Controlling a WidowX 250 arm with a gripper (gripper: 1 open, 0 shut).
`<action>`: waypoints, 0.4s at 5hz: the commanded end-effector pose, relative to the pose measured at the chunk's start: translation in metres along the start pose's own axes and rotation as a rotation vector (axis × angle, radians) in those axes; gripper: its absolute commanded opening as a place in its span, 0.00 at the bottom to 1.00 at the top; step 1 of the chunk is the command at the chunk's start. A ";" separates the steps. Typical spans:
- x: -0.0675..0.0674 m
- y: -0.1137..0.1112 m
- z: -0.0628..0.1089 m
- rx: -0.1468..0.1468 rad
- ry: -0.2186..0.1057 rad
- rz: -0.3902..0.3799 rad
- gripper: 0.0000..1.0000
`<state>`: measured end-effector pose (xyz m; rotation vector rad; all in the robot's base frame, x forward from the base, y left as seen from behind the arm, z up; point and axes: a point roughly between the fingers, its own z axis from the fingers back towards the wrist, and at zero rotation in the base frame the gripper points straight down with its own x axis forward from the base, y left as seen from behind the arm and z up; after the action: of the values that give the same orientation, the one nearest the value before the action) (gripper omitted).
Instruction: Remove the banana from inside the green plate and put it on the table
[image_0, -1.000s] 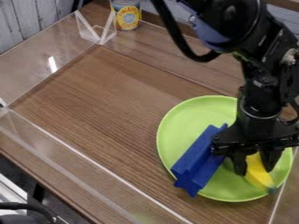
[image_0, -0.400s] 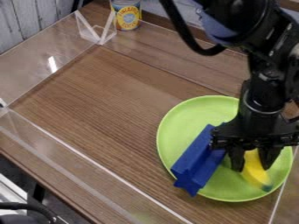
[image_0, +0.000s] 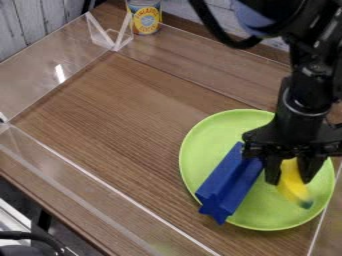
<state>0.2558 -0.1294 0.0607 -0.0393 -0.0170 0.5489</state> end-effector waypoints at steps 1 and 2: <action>0.006 -0.010 0.030 -0.062 -0.054 -0.029 0.00; 0.010 -0.008 0.044 -0.062 -0.062 -0.045 0.00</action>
<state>0.2594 -0.1278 0.0856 -0.0383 -0.0387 0.5022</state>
